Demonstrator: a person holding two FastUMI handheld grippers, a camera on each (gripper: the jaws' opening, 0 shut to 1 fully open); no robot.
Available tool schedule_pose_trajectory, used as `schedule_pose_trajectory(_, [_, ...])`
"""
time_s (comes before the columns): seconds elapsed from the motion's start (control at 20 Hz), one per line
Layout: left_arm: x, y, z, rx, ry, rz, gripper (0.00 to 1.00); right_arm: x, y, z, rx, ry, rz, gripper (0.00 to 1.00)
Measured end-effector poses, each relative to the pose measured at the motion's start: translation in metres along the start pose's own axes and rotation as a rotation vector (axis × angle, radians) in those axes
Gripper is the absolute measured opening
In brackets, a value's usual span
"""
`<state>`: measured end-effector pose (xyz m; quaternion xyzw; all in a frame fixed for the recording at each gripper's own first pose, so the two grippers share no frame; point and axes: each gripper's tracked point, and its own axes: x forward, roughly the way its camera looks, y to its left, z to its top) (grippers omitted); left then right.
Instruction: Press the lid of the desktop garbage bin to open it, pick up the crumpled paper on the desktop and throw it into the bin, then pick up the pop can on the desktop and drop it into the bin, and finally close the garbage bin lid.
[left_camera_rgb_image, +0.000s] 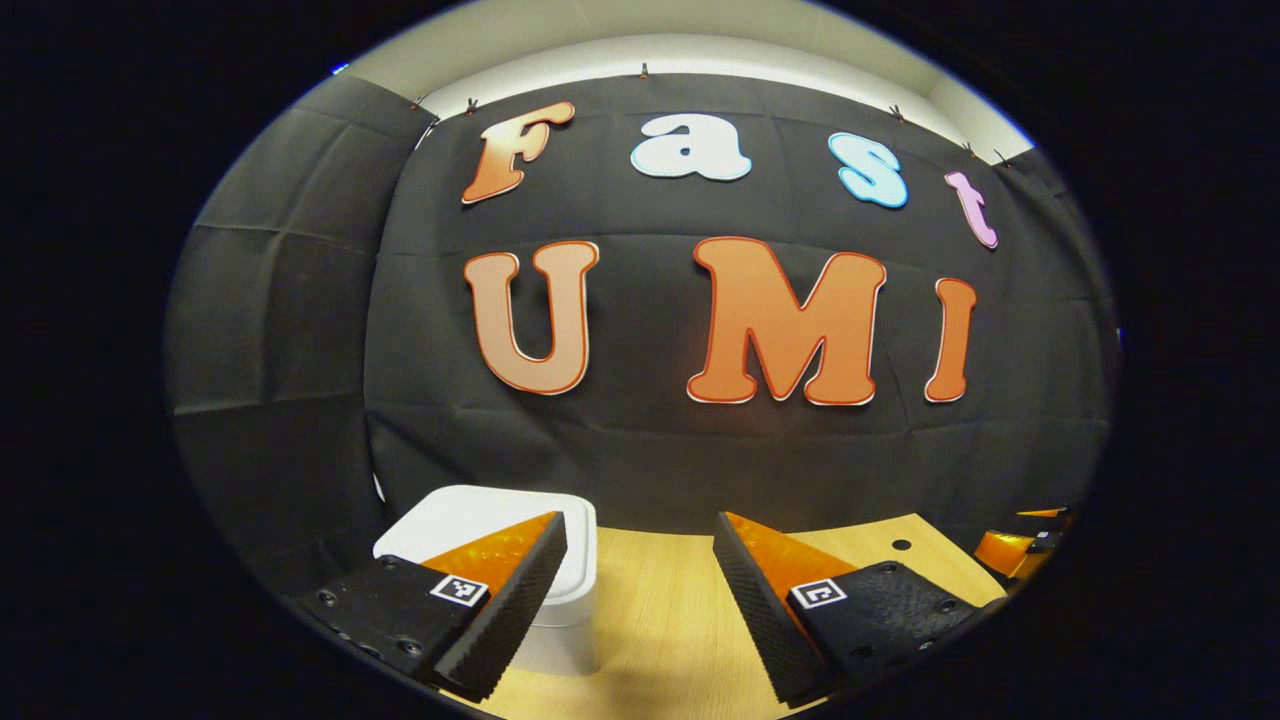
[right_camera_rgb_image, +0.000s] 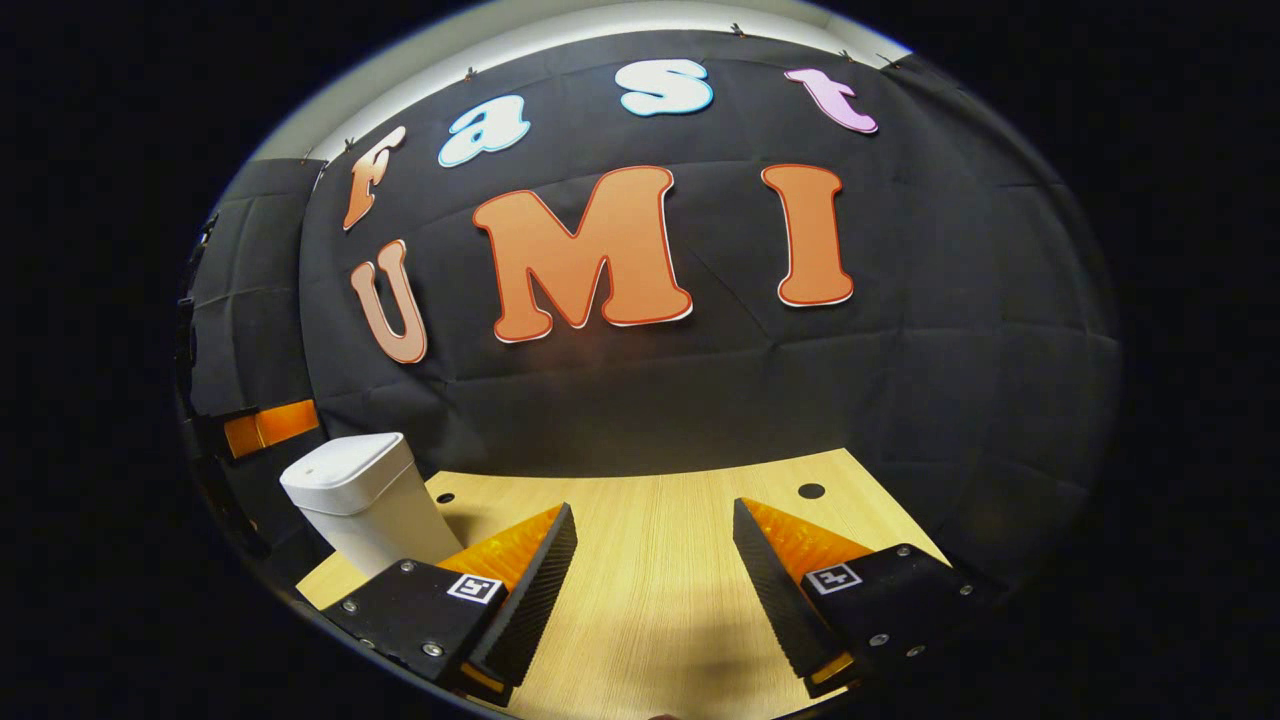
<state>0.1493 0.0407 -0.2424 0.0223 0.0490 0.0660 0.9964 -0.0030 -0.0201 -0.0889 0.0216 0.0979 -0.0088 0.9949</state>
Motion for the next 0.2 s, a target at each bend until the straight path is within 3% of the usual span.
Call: schedule_pose_trajectory(0.2, [-0.009,-0.019,-0.004,-0.016,-0.007,-0.013,0.94,-0.001,0.003,0.001,0.009,-0.001,0.008,0.94])
